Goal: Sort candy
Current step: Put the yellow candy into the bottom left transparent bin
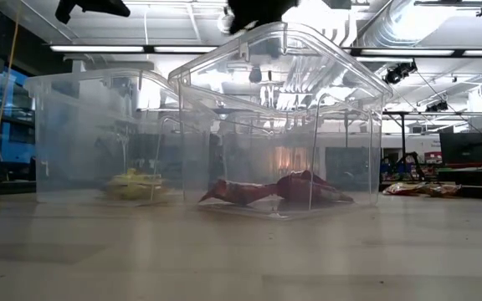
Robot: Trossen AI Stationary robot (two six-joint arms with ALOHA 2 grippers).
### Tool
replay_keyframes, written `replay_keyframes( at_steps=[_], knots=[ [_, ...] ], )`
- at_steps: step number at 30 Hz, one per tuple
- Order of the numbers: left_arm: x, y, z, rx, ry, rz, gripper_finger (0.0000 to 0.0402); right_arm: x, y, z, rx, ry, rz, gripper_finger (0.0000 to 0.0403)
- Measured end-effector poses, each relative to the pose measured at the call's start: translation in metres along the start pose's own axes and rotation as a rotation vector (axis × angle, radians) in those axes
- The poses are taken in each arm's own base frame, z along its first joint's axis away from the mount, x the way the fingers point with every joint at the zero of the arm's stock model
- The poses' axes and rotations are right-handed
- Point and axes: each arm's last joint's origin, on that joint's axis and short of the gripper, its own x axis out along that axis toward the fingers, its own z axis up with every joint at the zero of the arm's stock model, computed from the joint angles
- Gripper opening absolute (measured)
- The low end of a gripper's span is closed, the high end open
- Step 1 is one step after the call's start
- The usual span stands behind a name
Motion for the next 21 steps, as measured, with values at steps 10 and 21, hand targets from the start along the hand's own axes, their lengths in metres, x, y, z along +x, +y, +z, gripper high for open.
replay_keyframes(
  at_steps=[10, 21],
  knots=[
    [0.000, -0.001, -0.001, 0.060, 0.018, -0.037, 0.0000, -0.044, 0.105, -0.098, 0.144, 0.425, 0.003, 0.0215],
    [0.000, -0.002, -0.001, 0.050, 0.025, -0.061, 0.0000, 0.008, 0.163, -0.261, 0.578, 0.879, -0.069, 0.0215]
  ],
)
